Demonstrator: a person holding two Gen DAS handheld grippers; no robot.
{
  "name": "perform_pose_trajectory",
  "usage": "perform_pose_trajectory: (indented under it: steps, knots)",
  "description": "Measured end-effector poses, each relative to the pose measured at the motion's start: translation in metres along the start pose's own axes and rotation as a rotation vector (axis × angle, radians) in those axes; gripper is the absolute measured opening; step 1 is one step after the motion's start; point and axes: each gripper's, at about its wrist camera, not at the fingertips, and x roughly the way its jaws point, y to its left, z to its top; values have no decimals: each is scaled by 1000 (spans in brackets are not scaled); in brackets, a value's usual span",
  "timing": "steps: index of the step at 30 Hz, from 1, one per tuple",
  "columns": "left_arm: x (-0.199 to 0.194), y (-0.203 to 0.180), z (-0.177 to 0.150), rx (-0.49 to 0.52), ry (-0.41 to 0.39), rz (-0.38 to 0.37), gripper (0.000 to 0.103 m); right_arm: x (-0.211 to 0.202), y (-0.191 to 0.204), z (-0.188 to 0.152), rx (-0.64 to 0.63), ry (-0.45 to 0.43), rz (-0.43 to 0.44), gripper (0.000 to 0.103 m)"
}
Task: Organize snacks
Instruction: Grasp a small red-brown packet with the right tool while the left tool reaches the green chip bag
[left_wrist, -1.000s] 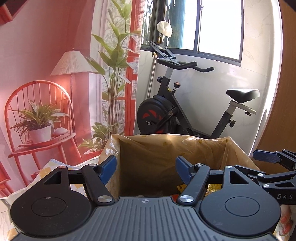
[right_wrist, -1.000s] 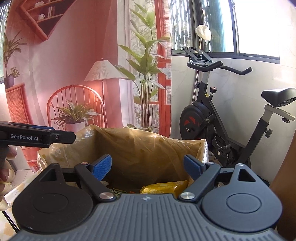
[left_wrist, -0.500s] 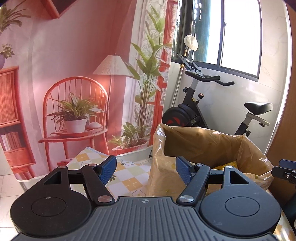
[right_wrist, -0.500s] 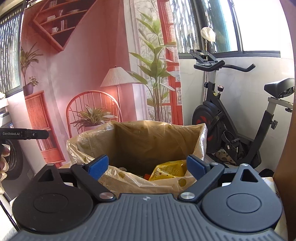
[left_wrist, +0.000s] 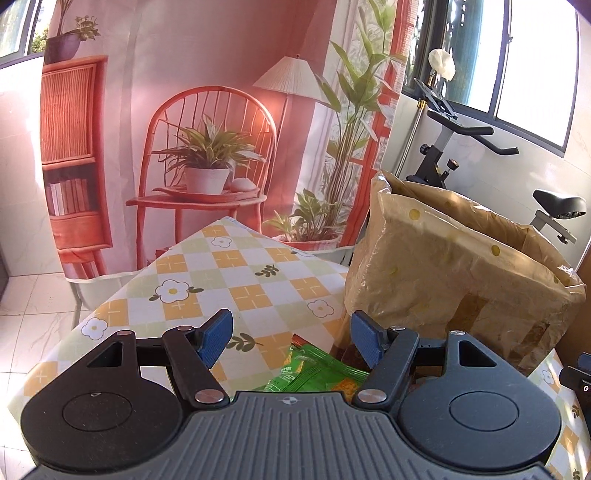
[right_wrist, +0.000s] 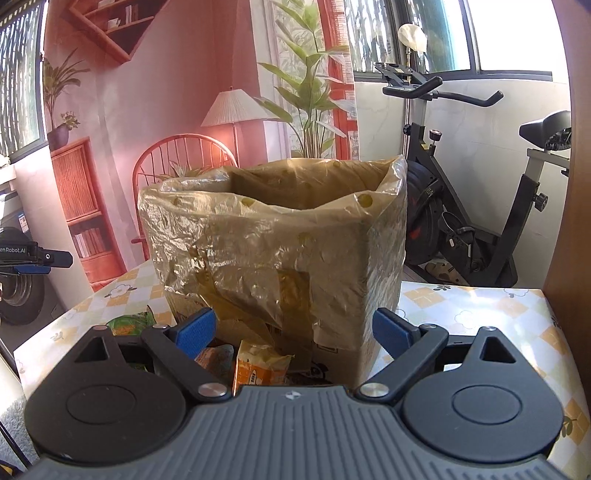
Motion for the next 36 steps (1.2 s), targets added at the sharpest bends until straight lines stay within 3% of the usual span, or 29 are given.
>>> perform_pose_trajectory:
  steps: [7,17,23,36]
  knots:
    - [6,-9,-26,28,33,2,73,7,-10,-29,-25,81,-34,90]
    - [16,-18,-43,64,72,-25,72,35,-23,-71,-44,240,-109,64]
    - [19,-21,-47,68,89,-25,72,45,-37,-83,0,284,-181,63]
    - [24,-19,-53,66,127,-38,72,54,-11,-100,-62,322,-127,62]
